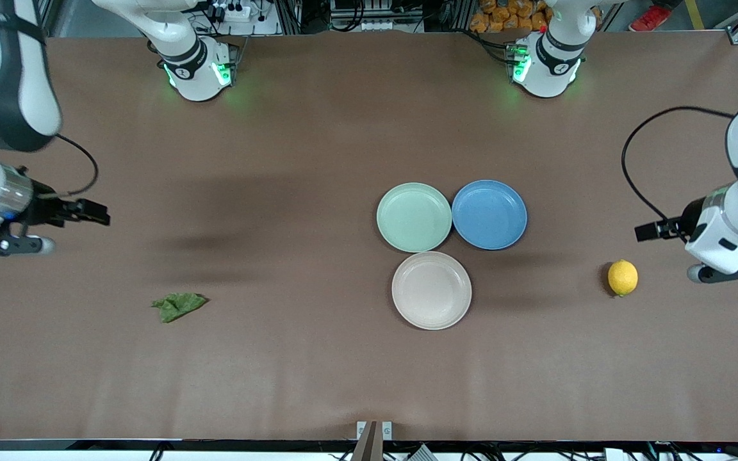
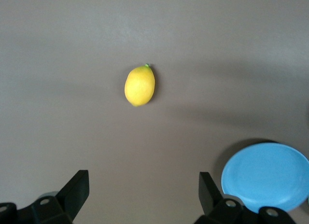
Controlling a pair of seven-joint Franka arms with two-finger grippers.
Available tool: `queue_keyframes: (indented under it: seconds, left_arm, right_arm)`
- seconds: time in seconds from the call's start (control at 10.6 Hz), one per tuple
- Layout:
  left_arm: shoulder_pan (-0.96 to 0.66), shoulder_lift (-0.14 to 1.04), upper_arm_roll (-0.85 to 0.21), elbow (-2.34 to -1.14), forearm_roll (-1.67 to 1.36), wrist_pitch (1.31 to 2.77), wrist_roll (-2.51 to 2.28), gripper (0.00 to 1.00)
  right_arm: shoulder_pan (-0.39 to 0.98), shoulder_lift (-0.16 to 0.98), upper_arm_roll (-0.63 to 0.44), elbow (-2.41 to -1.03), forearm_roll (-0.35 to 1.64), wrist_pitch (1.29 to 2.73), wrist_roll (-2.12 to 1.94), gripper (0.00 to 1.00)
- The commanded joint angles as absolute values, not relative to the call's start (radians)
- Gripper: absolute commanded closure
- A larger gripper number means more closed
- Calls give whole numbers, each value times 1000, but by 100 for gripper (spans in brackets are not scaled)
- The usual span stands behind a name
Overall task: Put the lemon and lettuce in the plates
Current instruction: 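Lower the left gripper to the lemon while the right gripper reaches the lettuce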
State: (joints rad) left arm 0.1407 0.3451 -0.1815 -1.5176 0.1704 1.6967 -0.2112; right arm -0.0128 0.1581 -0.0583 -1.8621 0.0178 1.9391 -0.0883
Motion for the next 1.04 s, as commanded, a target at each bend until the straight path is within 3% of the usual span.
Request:
queue_keyframes:
  seconds: [0.0, 0.94]
  left_arm:
    - [170, 418, -190, -1577, 181, 1825, -209, 0]
    - [242, 707, -187, -1583, 253, 2134, -46, 0]
  right_arm:
    - [-5, 179, -63, -1950, 35, 2078, -51, 0]
    - [5, 487, -58, -1887, 78, 2405, 21, 0]
